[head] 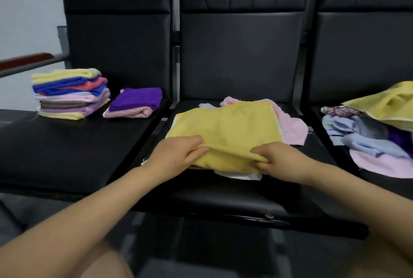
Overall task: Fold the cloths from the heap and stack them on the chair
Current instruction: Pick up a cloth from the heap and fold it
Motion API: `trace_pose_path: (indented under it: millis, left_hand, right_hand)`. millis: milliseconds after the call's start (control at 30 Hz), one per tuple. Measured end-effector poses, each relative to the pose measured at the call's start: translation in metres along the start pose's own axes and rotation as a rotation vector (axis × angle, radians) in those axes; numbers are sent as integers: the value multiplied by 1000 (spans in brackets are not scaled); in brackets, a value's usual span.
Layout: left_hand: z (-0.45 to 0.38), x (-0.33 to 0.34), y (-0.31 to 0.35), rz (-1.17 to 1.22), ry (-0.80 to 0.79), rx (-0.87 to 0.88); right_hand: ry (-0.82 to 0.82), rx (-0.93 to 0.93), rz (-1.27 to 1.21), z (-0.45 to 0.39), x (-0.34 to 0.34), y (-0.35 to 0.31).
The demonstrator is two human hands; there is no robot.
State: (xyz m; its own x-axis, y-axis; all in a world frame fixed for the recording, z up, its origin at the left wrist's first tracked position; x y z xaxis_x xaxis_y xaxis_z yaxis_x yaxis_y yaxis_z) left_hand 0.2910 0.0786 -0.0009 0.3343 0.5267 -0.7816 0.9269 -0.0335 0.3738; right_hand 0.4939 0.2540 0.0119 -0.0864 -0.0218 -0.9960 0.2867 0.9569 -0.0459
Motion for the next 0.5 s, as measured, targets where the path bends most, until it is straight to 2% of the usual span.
trace_pose_path:
  millis: [200,333,400,500]
  left_hand:
    - [4,-10,-33,29,-176,-144]
    - [16,-15,-43,84,-280,-256]
    - [26,-22,-51,161,-324,-374]
    - [42,-37,-54,354,-230,-474]
  right_hand:
    - [99,260,-240,26,-9,63]
    - [114,309,-391,36,-4,74]
    - [156,307,-474,41,-5,71]
    - [235,277,-540,48,-10,62]
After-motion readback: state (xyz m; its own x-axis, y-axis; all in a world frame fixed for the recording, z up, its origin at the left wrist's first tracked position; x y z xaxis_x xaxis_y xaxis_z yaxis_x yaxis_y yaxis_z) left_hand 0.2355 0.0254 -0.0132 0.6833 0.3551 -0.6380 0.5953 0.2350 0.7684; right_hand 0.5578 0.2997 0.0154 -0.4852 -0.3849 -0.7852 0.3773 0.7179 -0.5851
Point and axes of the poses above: each hand's wrist, its own z-axis away from the middle knuckle, its own x-axis out of the palm, y = z × x, the point moved 1 cm from there along -z, towards the middle knuckle, and after that the axes turned 12 degrees about z, right-handed, at the moved point
